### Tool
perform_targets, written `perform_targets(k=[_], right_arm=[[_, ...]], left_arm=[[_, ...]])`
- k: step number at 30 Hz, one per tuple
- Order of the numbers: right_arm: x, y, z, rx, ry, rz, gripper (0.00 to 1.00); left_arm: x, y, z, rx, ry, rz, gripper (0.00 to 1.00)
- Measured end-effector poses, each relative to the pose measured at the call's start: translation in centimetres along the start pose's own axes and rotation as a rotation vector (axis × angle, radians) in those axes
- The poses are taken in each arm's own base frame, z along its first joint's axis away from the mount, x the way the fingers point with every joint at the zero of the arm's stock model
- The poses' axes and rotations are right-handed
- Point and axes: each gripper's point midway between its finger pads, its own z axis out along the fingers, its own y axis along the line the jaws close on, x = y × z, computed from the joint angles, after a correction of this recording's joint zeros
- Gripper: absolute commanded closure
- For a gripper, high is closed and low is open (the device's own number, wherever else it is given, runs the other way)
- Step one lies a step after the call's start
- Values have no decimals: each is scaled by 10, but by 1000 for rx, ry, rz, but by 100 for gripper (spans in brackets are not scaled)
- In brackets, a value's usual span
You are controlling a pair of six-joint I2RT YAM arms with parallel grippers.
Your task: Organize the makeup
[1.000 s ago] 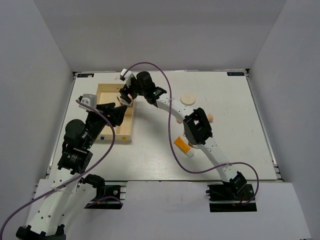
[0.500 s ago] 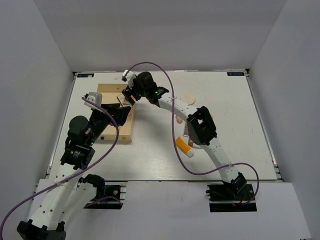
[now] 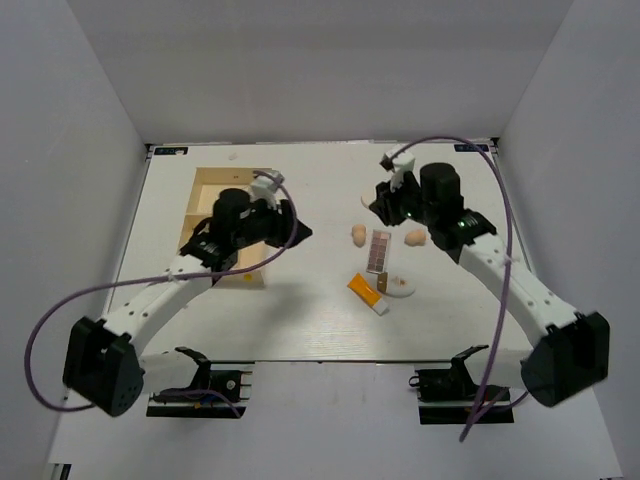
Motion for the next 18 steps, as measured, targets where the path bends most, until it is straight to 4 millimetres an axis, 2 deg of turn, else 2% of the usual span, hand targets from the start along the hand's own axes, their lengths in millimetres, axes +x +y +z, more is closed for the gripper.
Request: perform_targets(k=[2, 4, 7, 9, 11, 12, 14, 18], right_arm=[[13, 9, -23, -5, -6, 9, 52], [34, 7, -36, 17, 15, 30, 46], [74, -11, -48, 93, 86, 90, 44], [90, -26, -55, 153, 126, 130, 38], [94, -42, -61, 214, 133, 162, 35], [93, -49, -65, 242, 126, 174, 30], [91, -58, -72, 282, 111, 190, 28], [82, -72, -86, 353, 72, 201, 28]], left_arm=[[22, -10, 19, 3, 100, -4, 42], [43, -23, 40, -11, 187, 11, 37], [76, -44, 65, -53, 298, 54, 30], [98, -52, 78, -105, 363, 86, 25], [115, -56, 91, -159, 409, 112, 20], [122, -56, 97, -190, 428, 124, 16], [133, -54, 107, -243, 454, 140, 14], [143, -49, 131, -333, 471, 177, 12]])
